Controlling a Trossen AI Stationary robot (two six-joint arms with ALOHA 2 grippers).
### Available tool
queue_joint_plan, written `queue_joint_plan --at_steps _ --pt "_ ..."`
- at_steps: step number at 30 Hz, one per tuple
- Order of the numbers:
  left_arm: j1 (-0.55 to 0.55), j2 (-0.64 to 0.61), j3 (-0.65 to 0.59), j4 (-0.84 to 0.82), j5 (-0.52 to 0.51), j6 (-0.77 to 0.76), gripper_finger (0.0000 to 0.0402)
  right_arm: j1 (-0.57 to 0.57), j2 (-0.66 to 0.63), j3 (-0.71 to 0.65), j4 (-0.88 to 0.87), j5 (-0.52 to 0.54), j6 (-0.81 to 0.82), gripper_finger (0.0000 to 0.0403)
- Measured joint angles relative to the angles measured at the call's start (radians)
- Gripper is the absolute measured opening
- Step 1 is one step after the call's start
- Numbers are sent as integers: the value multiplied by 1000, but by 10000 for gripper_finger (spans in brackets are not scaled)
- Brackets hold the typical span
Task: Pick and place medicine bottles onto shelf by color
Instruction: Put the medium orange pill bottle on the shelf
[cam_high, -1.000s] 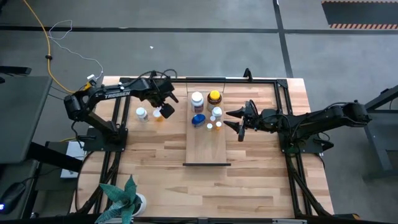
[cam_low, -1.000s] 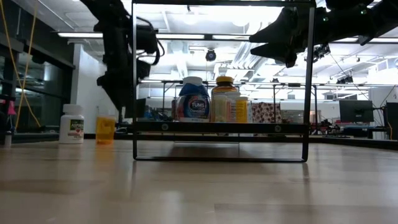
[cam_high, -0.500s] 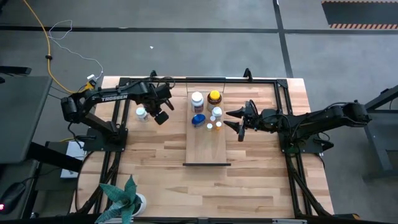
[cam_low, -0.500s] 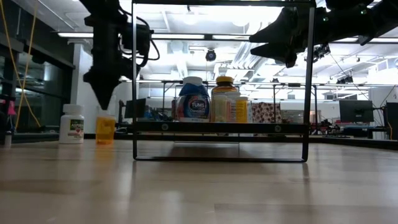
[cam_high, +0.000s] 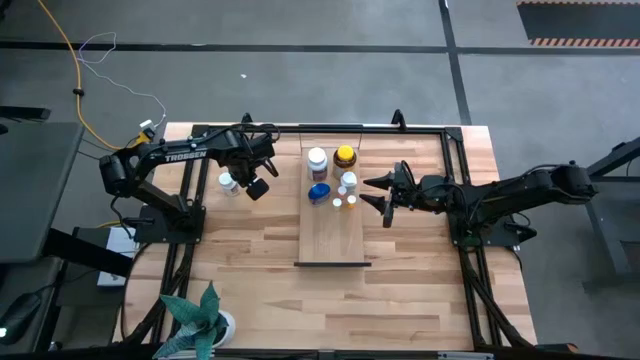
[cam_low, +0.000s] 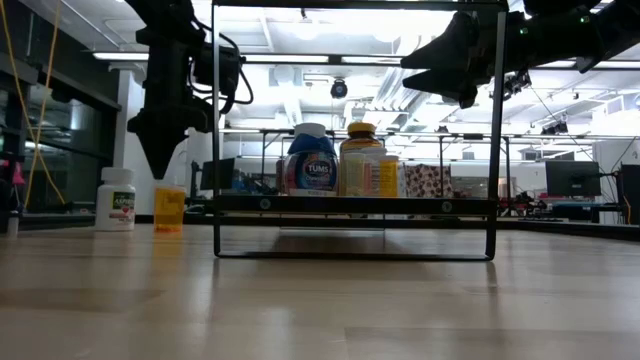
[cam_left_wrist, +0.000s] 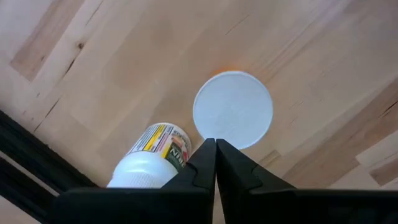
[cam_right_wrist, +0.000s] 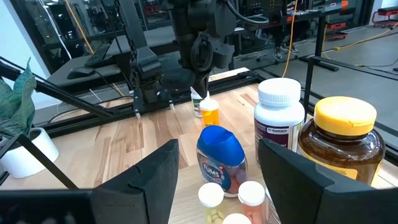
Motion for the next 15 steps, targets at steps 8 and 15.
queue_joint_plan --at_steps 8,15 --pt "1 0 0 25 -1 8 0 0 0 0 0 0 0 211" --pt "1 27 0 21 11 8 0 0 0 0 0 0 0 211"
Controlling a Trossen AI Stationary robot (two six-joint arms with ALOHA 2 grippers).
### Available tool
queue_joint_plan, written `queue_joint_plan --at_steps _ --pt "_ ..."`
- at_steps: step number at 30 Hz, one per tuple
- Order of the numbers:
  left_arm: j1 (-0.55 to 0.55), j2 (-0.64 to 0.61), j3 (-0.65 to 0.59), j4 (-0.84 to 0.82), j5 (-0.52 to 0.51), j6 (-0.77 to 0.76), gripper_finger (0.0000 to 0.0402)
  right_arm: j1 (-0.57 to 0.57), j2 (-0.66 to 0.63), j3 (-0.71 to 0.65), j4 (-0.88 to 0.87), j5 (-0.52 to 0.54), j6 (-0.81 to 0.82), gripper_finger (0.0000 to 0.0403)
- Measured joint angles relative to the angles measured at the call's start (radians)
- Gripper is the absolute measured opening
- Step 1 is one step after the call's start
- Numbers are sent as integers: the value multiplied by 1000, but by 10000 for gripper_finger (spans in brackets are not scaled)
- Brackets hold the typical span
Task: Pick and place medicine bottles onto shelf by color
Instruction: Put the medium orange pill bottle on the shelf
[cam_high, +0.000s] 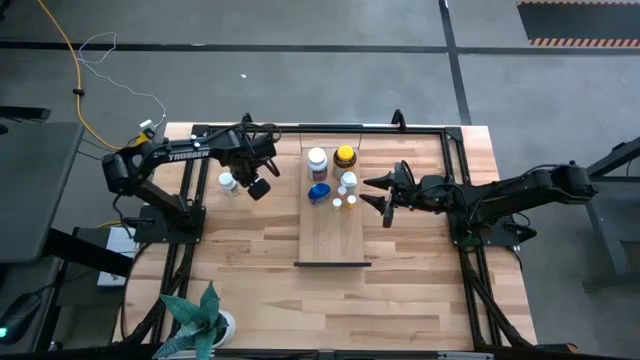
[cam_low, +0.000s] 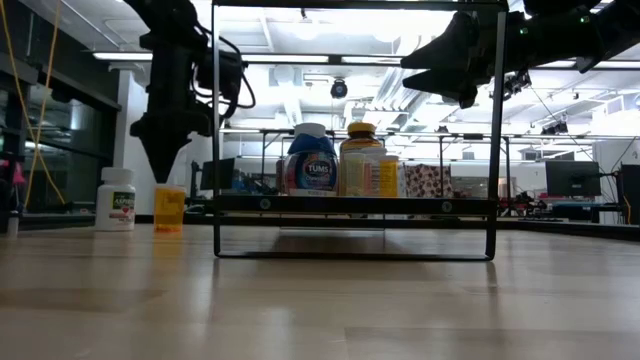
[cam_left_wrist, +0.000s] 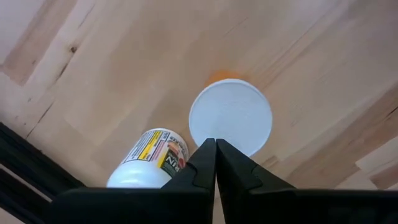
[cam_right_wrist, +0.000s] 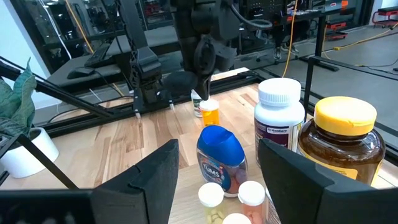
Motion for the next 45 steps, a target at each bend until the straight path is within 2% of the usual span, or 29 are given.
queue_joint_plan --at_steps 9,28,35,45 --pt "-1 68 5 4 -14 1 0 0 0 0 0 0 0 211" --pt "0 30 45 46 -41 10 0 0 0 0 0 0 0 211" --pt "0 33 45 169 -24 27 0 0 0 0 0 0 0 211" --pt "7 64 47 152 -21 27 0 0 0 0 0 0 1 211"
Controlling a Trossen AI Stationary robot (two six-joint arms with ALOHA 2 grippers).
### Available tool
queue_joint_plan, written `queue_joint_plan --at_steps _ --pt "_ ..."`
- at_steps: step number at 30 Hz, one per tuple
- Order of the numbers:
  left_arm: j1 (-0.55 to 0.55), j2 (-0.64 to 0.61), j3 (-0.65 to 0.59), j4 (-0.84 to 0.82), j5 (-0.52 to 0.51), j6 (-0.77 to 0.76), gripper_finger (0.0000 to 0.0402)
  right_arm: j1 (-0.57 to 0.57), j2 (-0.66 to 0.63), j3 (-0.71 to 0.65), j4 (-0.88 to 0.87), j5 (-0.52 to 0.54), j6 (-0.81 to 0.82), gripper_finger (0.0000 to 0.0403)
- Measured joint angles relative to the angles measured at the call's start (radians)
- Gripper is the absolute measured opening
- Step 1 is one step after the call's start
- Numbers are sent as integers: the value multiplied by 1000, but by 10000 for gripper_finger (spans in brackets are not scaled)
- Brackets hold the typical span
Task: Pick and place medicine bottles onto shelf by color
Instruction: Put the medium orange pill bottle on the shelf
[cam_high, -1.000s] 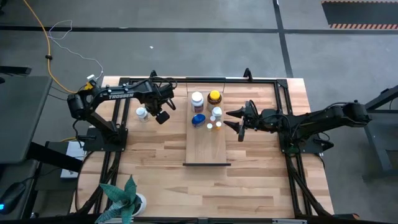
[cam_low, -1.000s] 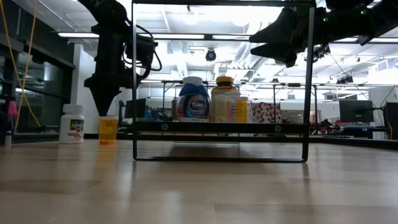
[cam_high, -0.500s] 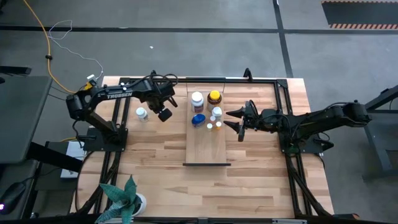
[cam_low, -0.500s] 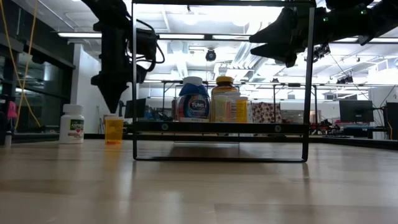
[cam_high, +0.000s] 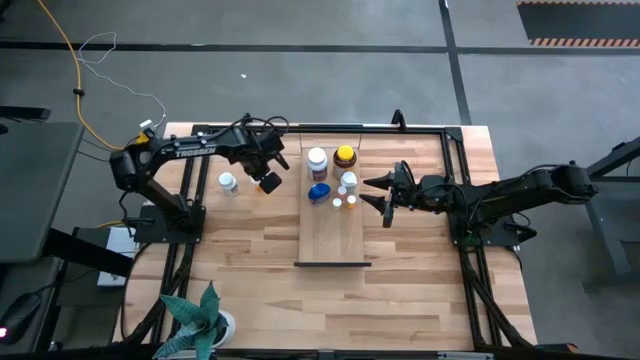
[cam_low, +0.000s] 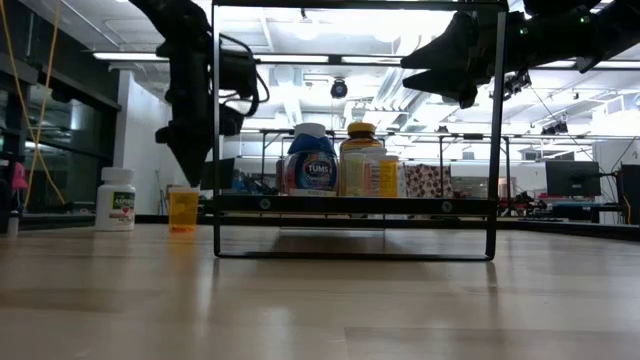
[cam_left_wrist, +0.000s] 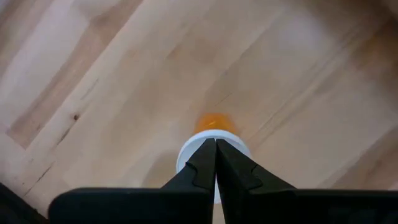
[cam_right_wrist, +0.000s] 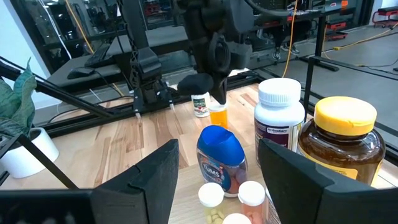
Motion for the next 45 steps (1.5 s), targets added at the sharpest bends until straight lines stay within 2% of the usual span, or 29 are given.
queue_joint_plan --at_steps 10,21,30,35,45 --pt "1 52 5 16 -14 0 0 0 0 0 -2 0 -1 211" --pt "1 -25 -2 -17 -27 15 0 0 0 0 -3 0 -1 211" --pt "0 -27 -2 -10 -29 69 12 0 0 0 -3 0 -1 211" --pt "0 -28 -1 -12 -30 82 59 0 0 0 -3 0 -1 211" --pt "0 -29 0 -13 -30 67 211 0 0 0 -2 0 -1 211"
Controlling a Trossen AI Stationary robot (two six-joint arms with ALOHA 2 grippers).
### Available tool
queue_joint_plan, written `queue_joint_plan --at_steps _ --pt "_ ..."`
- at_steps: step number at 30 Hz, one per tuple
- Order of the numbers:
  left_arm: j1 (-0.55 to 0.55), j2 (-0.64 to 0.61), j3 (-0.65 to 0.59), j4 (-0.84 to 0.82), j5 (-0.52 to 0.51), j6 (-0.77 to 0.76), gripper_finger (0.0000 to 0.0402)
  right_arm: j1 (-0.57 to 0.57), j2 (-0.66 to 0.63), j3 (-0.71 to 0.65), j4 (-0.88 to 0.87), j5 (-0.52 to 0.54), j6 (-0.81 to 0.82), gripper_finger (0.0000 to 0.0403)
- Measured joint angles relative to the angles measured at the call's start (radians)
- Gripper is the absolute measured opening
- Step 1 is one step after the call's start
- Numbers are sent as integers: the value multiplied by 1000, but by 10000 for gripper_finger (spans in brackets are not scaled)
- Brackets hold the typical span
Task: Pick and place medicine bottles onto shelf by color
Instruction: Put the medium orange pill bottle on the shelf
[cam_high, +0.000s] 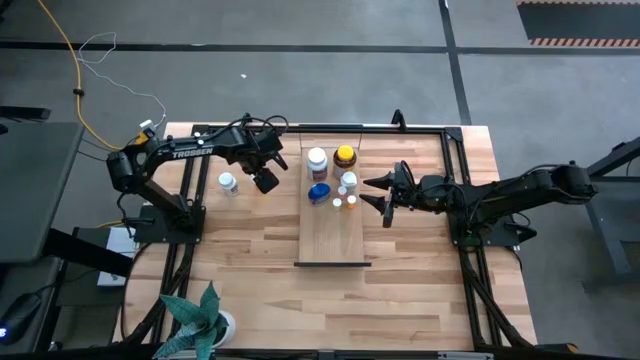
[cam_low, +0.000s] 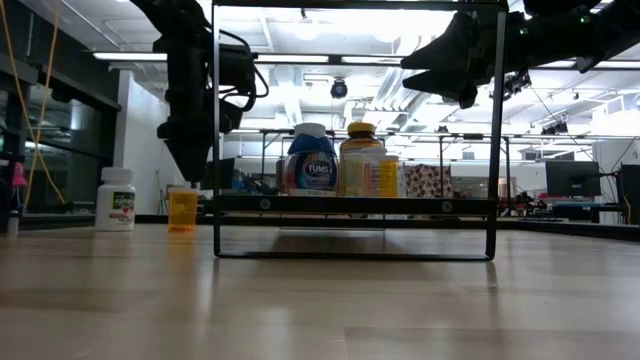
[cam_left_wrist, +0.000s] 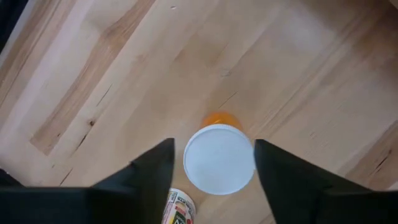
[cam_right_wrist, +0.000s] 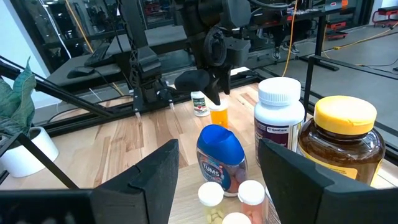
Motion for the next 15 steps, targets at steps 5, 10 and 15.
queue_joint_plan --at_steps 5,10,15 --pt "0 0 0 -5 0 -8 273 0 0 0 0 0 0 211" --pt "3 0 0 -24 4 -23 308 0 0 0 0 0 0 211" --pt "36 0 0 -42 15 -93 314 0 0 0 0 0 0 211"
